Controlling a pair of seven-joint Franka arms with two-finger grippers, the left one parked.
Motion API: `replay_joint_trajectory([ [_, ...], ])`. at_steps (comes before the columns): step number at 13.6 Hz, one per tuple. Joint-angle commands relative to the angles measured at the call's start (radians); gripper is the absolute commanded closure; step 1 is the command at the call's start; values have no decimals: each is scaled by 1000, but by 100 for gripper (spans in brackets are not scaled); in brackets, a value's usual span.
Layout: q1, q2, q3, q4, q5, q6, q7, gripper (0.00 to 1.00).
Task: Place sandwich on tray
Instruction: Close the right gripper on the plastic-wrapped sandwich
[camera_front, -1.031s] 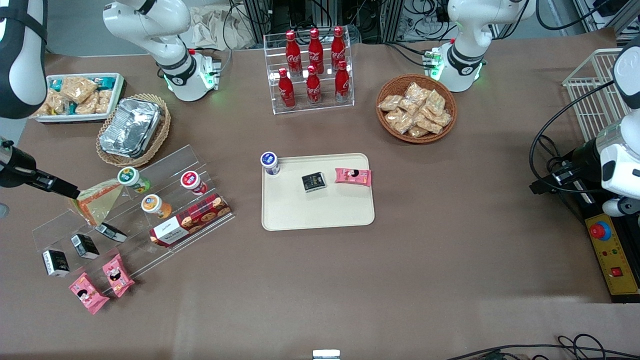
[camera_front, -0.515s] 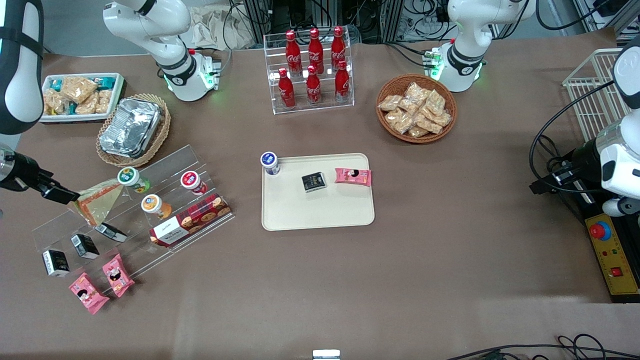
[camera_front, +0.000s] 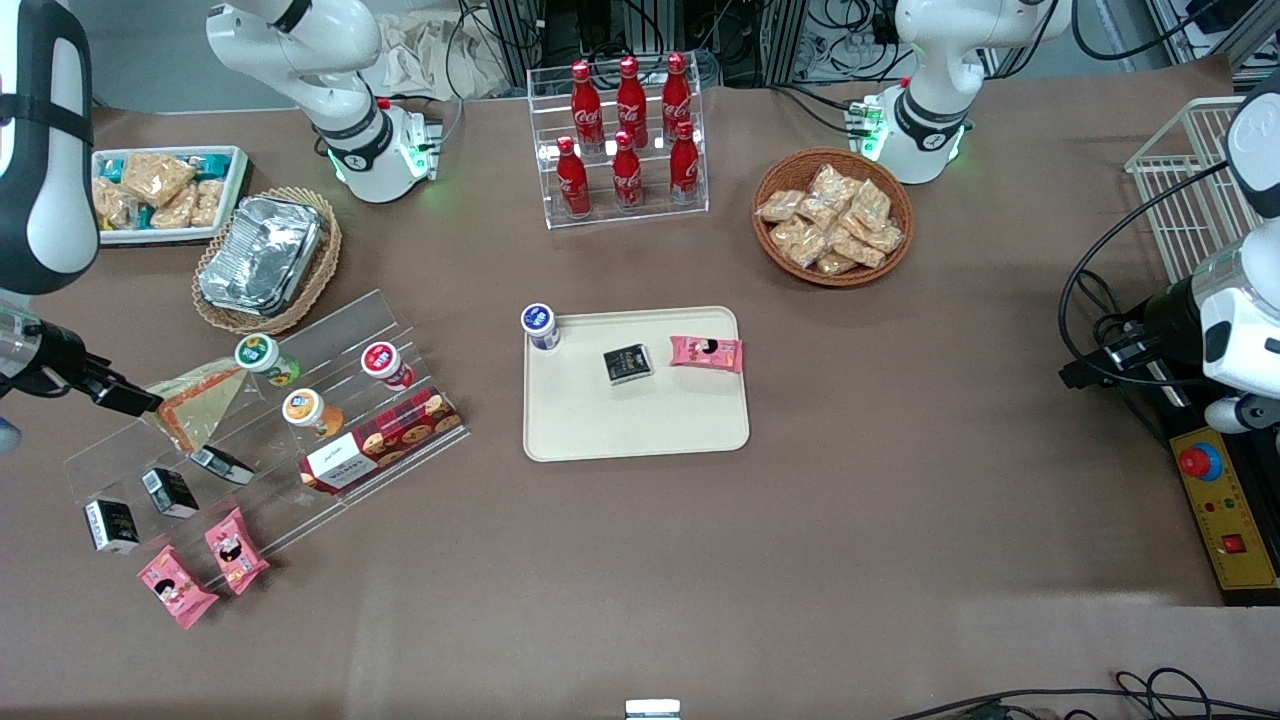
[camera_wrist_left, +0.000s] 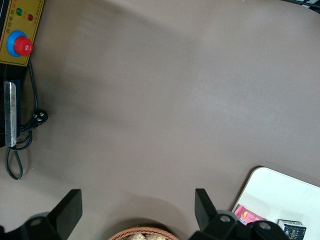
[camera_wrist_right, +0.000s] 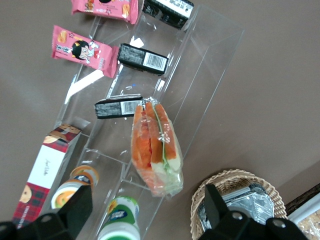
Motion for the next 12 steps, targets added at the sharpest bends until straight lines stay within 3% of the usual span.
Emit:
replay_joint_trajectory([
  [1, -18, 12, 3, -32, 21, 53, -57, 0],
  [10, -25, 76, 3, -142, 21, 259, -99, 0],
  [12, -28, 78, 3, -148, 23, 265, -99, 9],
])
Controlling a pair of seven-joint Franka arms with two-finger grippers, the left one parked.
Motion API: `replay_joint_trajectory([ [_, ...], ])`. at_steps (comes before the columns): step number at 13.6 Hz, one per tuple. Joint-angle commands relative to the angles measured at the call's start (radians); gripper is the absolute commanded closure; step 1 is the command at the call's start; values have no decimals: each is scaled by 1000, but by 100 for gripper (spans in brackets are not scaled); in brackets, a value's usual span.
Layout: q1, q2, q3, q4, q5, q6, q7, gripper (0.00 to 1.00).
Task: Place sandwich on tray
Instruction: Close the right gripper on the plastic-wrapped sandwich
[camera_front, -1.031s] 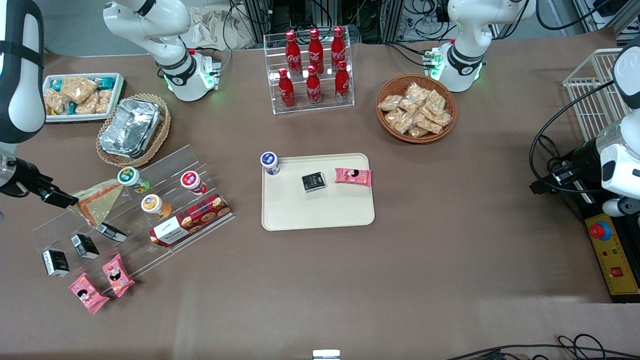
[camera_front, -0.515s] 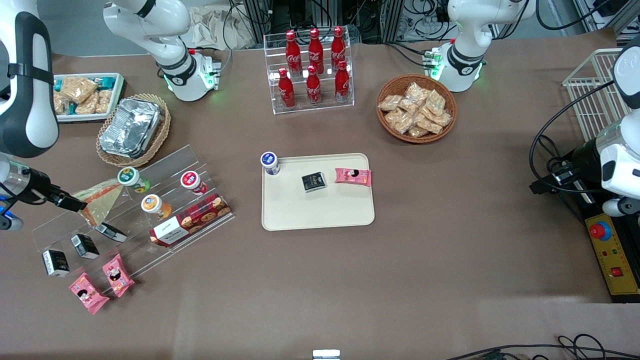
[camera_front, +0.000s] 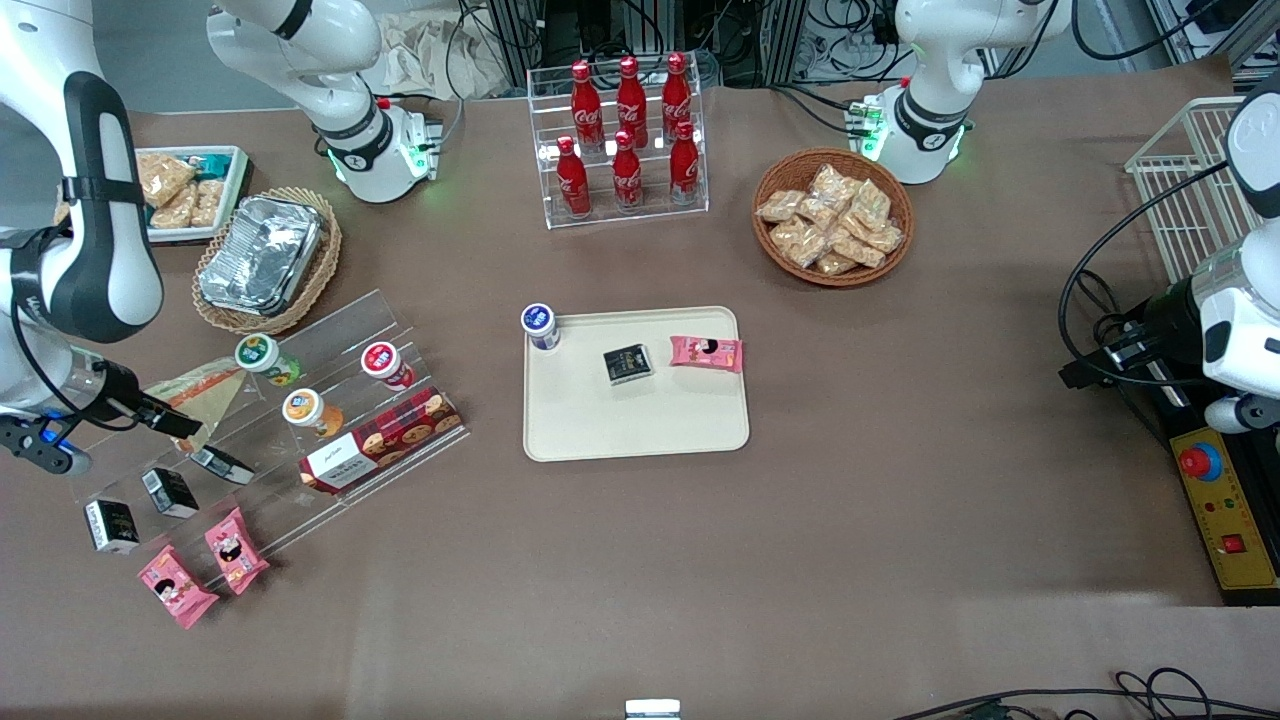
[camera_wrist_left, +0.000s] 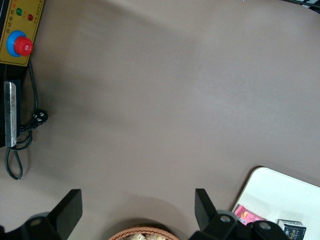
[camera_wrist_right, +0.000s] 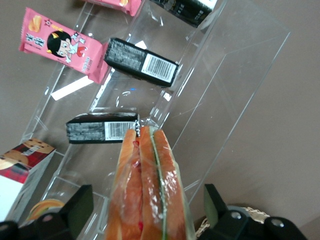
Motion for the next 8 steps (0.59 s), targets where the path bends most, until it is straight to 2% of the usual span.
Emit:
replay_joint_trajectory([
  [1, -16, -12, 3, -20, 23, 23, -20, 26],
  [4, -16, -19, 5, -22, 23, 6, -27, 89],
  [5, -16, -19, 5, -22, 23, -9, -27, 100],
  [8, -18, -19, 6, -7, 36, -55, -27, 100],
])
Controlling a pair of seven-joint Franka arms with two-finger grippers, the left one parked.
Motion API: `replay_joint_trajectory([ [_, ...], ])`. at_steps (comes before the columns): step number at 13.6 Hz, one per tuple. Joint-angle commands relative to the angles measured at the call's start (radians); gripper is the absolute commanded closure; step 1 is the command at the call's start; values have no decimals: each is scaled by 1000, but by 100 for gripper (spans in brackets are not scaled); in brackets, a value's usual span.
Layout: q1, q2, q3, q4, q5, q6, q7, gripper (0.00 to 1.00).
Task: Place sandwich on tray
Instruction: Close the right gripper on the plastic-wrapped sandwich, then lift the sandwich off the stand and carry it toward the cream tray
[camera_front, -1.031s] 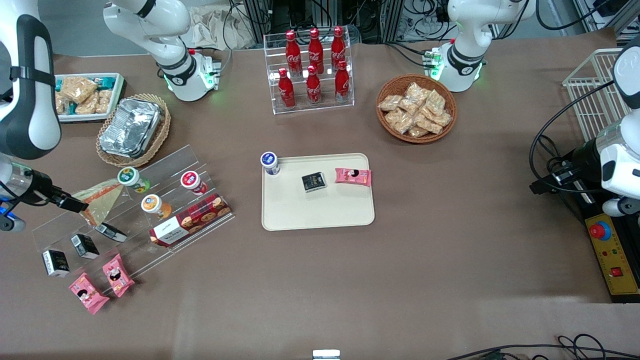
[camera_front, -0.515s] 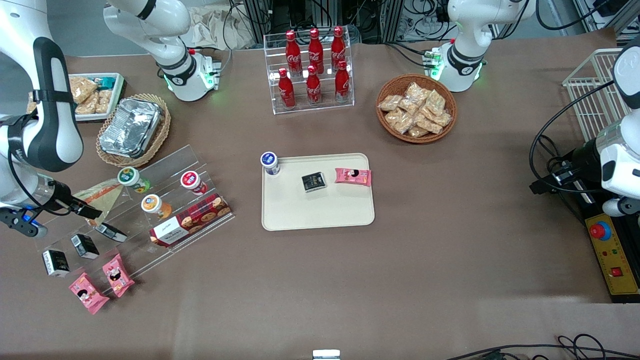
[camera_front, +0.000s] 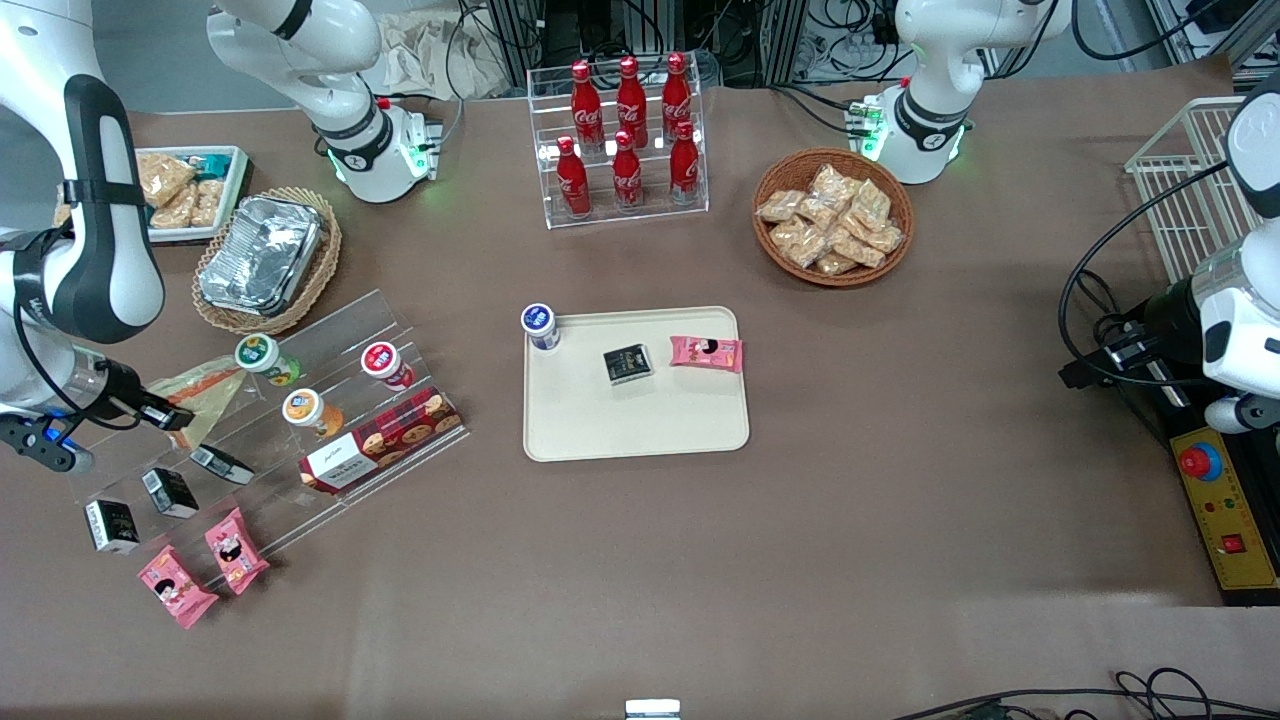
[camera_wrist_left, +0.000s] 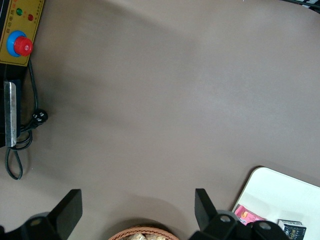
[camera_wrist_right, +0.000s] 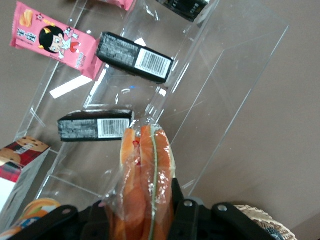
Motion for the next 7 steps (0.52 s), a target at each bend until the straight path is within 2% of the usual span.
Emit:
replay_joint_trajectory([
  [1, -11, -17, 6, 19, 52, -69, -25, 100],
  [5, -13, -16, 5, 90, 70, -175, -57, 100],
  [7, -11, -17, 6, 143, 71, -280, -68, 100],
])
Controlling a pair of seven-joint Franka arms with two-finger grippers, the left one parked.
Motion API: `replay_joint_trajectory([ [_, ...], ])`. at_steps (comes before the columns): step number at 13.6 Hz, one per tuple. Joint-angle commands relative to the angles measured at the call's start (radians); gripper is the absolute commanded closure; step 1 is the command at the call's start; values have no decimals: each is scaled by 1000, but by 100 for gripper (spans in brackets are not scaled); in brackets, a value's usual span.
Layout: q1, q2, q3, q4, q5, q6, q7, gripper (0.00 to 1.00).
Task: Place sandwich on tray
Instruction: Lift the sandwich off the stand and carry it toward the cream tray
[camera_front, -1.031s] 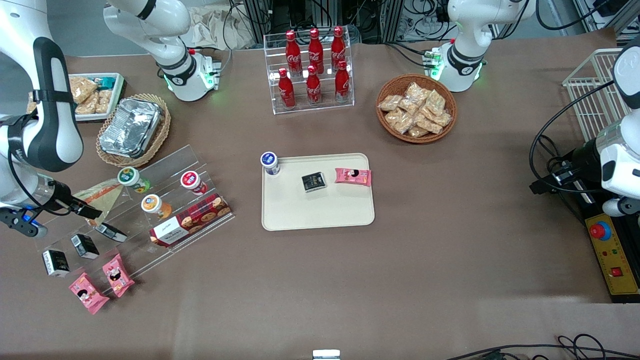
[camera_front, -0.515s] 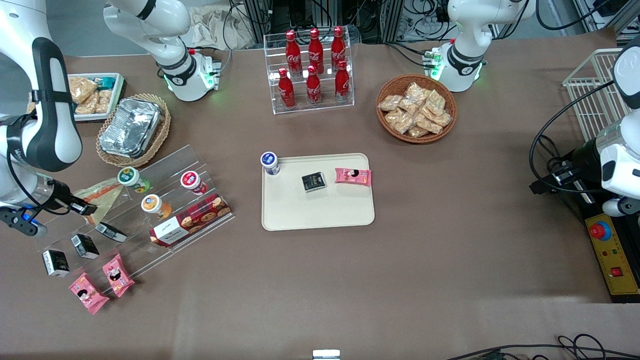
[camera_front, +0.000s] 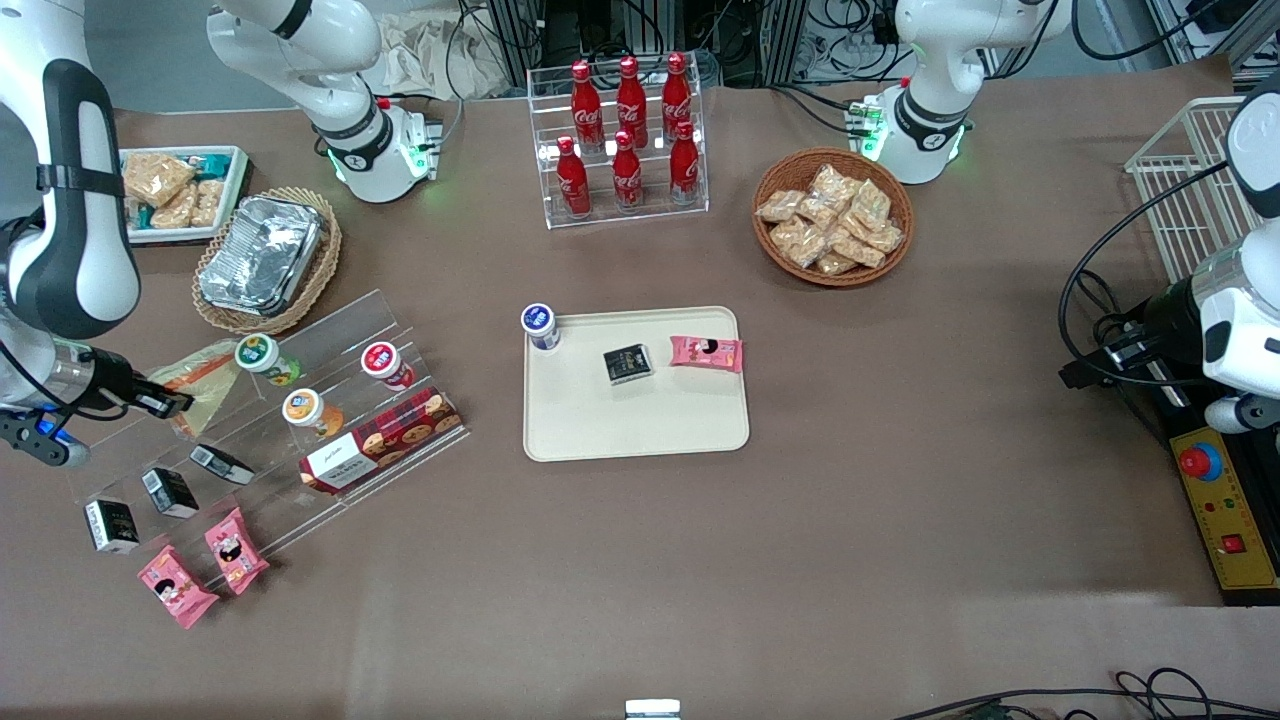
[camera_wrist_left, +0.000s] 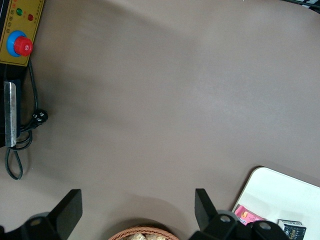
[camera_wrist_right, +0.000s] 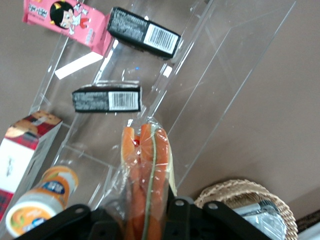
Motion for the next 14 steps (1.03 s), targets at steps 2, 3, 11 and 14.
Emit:
replay_joint_trajectory([
  [2, -9, -4, 5, 140, 55, -212, -27, 100],
  [3, -9, -4, 5, 178, 60, -269, -27, 100],
  [11, 33, -37, 40, 277, 144, -426, 125, 100],
  [14, 90, -37, 90, 279, 146, -424, 377, 100],
])
